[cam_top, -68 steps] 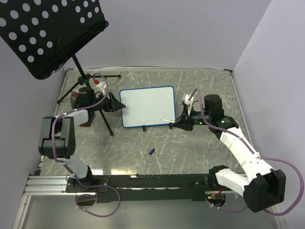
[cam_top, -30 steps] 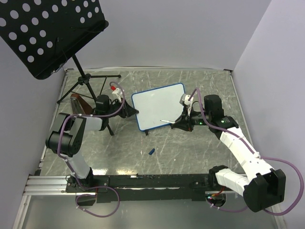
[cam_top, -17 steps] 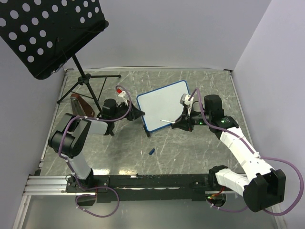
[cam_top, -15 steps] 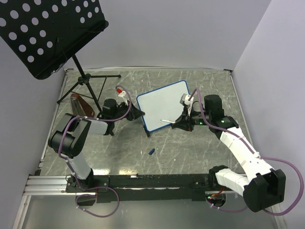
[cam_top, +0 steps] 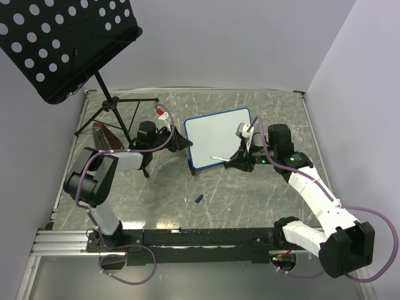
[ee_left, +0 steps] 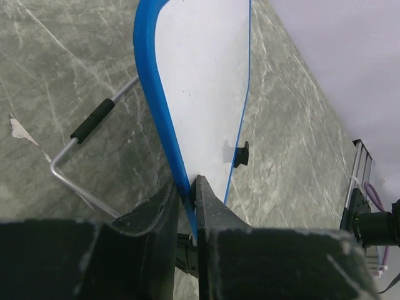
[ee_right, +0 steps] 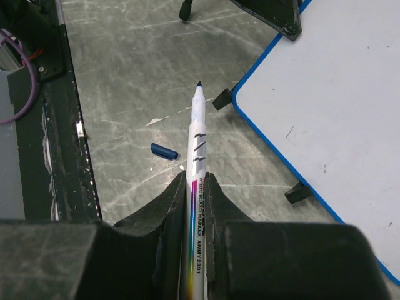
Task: Write a sentence on the whiteboard
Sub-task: Pick up the whiteboard from the whiteboard stand.
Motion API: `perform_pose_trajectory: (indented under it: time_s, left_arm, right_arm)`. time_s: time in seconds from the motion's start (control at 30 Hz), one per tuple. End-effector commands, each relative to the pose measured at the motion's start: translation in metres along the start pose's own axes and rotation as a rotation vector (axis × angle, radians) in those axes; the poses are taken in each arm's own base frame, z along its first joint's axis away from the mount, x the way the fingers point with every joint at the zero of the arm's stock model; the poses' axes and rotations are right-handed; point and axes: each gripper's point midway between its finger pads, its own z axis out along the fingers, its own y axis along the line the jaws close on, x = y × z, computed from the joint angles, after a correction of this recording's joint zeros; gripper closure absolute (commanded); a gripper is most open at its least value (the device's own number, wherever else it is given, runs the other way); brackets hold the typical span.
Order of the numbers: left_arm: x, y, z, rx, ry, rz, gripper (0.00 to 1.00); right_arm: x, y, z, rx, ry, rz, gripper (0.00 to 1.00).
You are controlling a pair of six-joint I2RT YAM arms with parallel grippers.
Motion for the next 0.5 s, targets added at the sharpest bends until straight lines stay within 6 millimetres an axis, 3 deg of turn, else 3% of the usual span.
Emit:
perform_pose_trajectory:
  time_s: [0.0,0.23,0.47]
  left_arm:
    - [-0.023,-0.014,-0.003,0.042,-0.062,0.071,0.99]
    - [-0.02,-0.008,-0.01,0.039,-0.105,0.047,0.99]
    - [-0.041,-0.015,-0.026,0.066,-0.145,0.051,0.99]
  right_arm:
    - [-0.022,-0.002,-0.006,0.009,-0.047,-0.075,1.0]
    - [-0.022,-0.001,-0.006,0.008,-0.049,-0.079,1.0]
    - [-0.021,-0.001,-0.005,0.004,-0.047,-0.072,1.0]
